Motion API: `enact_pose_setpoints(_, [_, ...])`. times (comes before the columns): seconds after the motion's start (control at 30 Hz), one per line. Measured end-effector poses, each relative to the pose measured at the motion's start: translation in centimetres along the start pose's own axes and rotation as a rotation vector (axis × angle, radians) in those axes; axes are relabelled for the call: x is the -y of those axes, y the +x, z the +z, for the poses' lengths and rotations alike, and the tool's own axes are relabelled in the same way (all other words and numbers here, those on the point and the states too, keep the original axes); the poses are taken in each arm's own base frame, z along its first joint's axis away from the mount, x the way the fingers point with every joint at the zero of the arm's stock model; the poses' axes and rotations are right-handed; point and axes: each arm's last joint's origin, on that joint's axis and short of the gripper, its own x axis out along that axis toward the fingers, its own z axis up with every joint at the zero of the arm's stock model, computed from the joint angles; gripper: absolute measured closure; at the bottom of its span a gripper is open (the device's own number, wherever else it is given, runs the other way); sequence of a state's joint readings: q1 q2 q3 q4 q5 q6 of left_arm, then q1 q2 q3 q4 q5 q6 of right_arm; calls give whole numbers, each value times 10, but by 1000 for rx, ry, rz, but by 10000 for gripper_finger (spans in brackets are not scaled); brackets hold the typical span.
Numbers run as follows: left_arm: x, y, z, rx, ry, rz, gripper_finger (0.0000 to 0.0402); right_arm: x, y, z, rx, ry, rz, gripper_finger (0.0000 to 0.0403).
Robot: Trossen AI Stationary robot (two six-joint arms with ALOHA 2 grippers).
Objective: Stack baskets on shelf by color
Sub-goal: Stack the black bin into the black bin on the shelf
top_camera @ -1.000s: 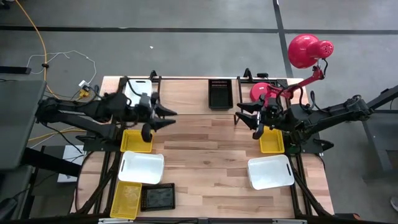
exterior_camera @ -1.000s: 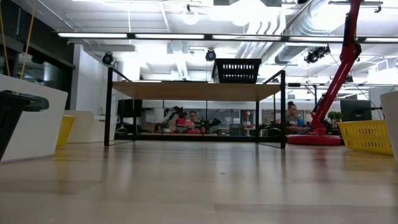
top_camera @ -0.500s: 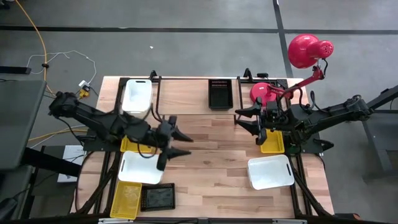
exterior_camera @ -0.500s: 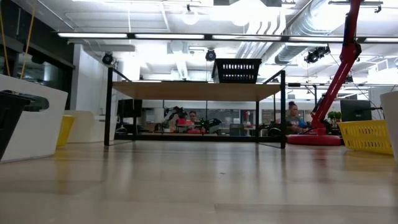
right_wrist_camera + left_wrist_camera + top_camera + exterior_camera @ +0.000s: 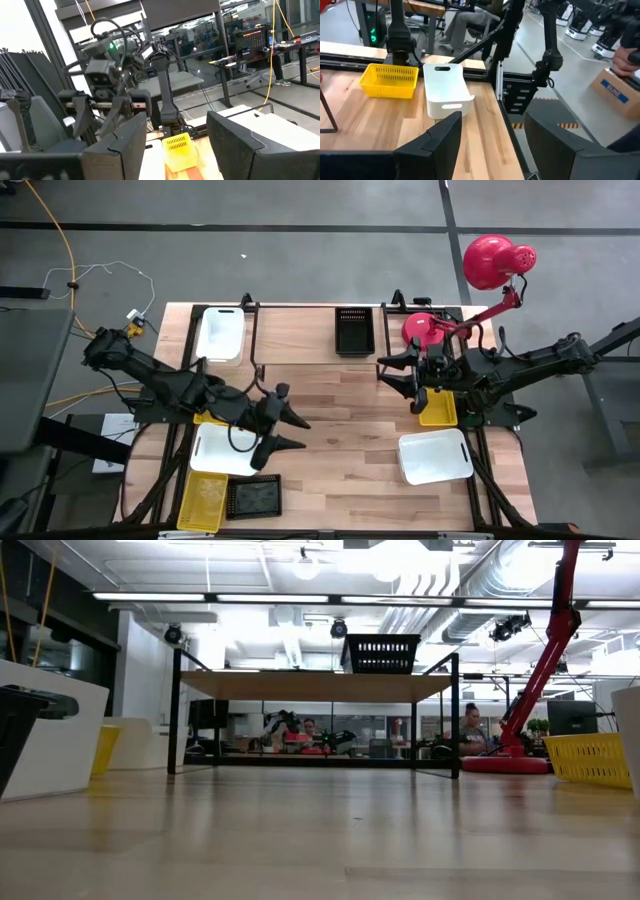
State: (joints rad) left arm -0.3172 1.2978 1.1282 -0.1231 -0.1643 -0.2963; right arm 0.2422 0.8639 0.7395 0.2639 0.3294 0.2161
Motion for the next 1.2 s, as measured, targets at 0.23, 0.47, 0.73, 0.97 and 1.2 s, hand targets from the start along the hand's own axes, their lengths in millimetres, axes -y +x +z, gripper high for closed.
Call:
enact_pose_setpoints(0.23, [13,-4,-18,-155,-42,-28,199,0,0,0,-5,40,-1,208])
enact_pose_setpoints(0.47, [33,-8,-59,-450,90,1,199,0,0,-2,-15,40,-4,208])
enact_pose_setpoints(0.73, [48,27,-106,-627,132,49,199,1,0,-3,-27,35,-7,208])
enact_pose_setpoints(0.97, [48,49,-139,-760,38,102,199,1,0,-6,-58,25,-14,208])
enact_pose_setpoints(1.2, [45,50,-142,-769,26,164,201,2,0,-7,-73,19,-18,208])
